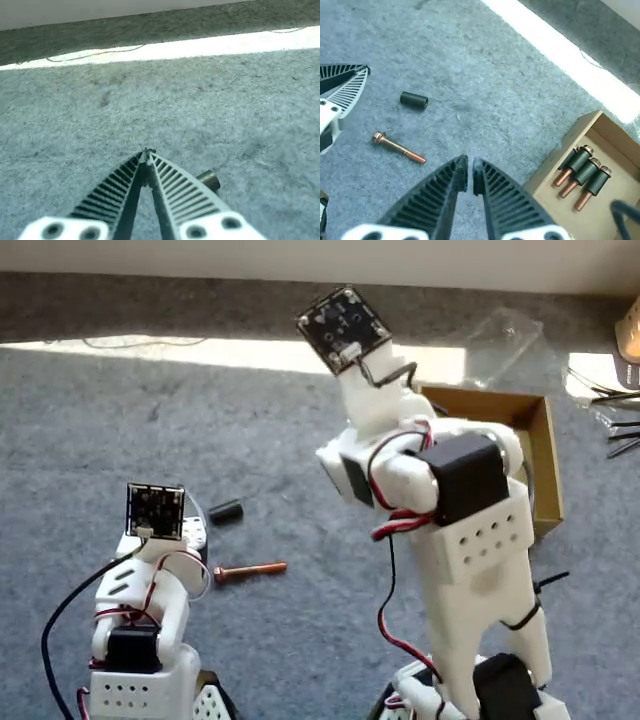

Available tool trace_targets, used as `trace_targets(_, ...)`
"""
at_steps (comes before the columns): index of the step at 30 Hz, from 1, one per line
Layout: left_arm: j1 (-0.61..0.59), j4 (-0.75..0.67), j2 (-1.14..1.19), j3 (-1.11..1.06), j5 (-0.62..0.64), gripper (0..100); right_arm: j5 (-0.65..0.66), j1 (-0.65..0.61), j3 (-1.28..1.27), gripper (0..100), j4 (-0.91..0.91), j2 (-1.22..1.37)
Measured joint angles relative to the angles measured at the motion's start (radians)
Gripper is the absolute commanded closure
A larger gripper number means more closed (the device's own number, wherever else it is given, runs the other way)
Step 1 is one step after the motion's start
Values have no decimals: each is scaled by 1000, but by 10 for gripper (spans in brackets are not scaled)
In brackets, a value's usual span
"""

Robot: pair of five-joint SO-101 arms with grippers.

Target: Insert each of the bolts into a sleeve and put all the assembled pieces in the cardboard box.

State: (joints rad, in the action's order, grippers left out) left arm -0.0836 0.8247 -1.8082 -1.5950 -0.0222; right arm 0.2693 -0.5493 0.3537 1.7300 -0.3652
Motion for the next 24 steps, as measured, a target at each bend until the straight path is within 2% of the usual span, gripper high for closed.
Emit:
trace_targets(7,-6,0,0,-6,0,993,0,-6,-356,994,-186,-143)
trace_targets(16,-172,0,0,-6,0,993,9,-8,-891,988,-666,-258)
trace_targets(19,-190,0,0,-6,0,993,84,-17,-1003,988,-783,-261)
trace_targets(24,-192,0,0,-6,0,993,192,-71,-1068,988,-822,-233)
